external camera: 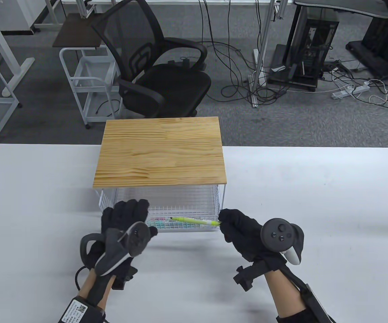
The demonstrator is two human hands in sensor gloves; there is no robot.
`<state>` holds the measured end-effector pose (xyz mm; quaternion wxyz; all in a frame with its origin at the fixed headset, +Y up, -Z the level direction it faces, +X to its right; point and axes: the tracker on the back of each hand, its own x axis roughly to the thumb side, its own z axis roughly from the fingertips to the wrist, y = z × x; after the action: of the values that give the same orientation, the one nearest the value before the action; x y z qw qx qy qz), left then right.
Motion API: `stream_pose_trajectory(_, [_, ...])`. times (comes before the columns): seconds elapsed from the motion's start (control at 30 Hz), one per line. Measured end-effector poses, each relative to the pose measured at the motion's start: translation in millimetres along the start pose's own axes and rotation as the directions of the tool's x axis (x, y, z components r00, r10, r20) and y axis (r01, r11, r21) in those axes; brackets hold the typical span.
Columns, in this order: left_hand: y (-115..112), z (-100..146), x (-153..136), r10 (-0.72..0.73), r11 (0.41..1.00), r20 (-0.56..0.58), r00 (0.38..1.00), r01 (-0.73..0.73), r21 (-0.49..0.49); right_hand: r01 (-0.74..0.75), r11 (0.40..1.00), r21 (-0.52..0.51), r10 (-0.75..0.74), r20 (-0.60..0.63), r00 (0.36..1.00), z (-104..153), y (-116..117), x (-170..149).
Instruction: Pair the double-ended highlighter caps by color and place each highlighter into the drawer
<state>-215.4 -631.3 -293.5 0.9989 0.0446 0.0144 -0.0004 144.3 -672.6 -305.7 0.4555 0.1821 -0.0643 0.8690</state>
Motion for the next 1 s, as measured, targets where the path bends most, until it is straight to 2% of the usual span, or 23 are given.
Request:
stream_pose_trajectory(0.07, [-2.8,-8.0,-24.5,0.049,0.997,-0.098,0.994,-0.055,-0.062,0.009,1.0,-0.021,-0.009,-0.002,1.0,0.3,-5.9,-0.7])
stream_pose_trajectory(0.13, [-13.0,-16.7,-47.1,0.063,0.981,-0.201,0.978,-0.098,-0.17,0.02,0.999,-0.034,-0.021,-0.008,1.0,0.2,-9.7,-2.5])
stream_pose_trajectory(0.23, [-39.5,-29.5,-71.4,-0.001,0.917,-0.299,0.954,-0.119,-0.382,0.036,0.998,-0.048,-0.037,-0.016,0.999,-0.1,-12.6,-5.7])
stream_pose_trajectory(0.33, [-61.4,-37.3,-82.1,-0.083,0.86,-0.327,0.941,-0.098,-0.501,0.036,0.998,-0.054,-0.037,-0.021,0.999,-0.3,-13.8,-7.9])
stream_pose_trajectory(0.47, [-87.3,-43.1,-82.9,-0.105,0.793,-0.242,0.965,-0.065,-0.605,0.035,0.998,-0.055,-0.036,-0.025,0.999,-0.3,-14.9,-9.5])
stream_pose_trajectory(0.67, [-117.8,-45.4,-66.4,-0.28,0.711,-0.156,0.947,0.095,-0.697,0.024,0.999,-0.048,-0.026,-0.034,0.999,-0.4,-13.6,-11.4])
stream_pose_trajectory(0.77, [-129.1,-44.3,-62.2,-0.304,0.68,-0.13,0.944,0.119,-0.724,0.018,0.999,-0.046,-0.02,-0.033,0.999,-0.3,-13.6,-11.2])
stream_pose_trajectory(1.0, [-140.2,-38.9,-42.9,-0.444,0.65,-0.018,0.896,0.308,-0.695,0.021,0.999,-0.045,-0.023,-0.038,0.999,-0.1,-14.5,-11.5])
